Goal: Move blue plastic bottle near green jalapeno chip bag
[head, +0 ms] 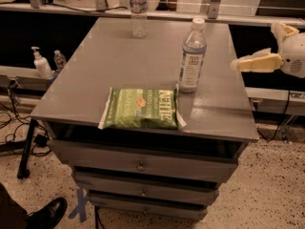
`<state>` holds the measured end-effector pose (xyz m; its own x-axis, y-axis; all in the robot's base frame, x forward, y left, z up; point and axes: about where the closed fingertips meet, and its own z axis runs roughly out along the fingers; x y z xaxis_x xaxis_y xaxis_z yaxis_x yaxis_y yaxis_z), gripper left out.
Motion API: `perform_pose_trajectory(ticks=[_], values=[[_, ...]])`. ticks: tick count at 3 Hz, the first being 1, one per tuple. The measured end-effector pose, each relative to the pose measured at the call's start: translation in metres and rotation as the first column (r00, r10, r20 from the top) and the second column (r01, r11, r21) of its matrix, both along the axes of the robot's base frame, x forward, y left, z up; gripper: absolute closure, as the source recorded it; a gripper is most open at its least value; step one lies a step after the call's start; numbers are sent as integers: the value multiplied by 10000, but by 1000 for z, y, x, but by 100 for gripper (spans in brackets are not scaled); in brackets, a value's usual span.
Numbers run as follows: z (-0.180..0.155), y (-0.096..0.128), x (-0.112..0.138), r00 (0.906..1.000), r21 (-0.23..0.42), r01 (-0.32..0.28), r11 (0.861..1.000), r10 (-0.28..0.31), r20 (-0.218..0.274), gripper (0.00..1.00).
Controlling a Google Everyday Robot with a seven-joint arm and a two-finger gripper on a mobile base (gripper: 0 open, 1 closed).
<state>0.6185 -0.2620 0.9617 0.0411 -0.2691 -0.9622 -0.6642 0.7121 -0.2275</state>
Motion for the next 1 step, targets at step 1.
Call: perform_pose_trajectory(ticks=[1], values=[[0,0,0,10000,0,-2,10000,2,0,0]])
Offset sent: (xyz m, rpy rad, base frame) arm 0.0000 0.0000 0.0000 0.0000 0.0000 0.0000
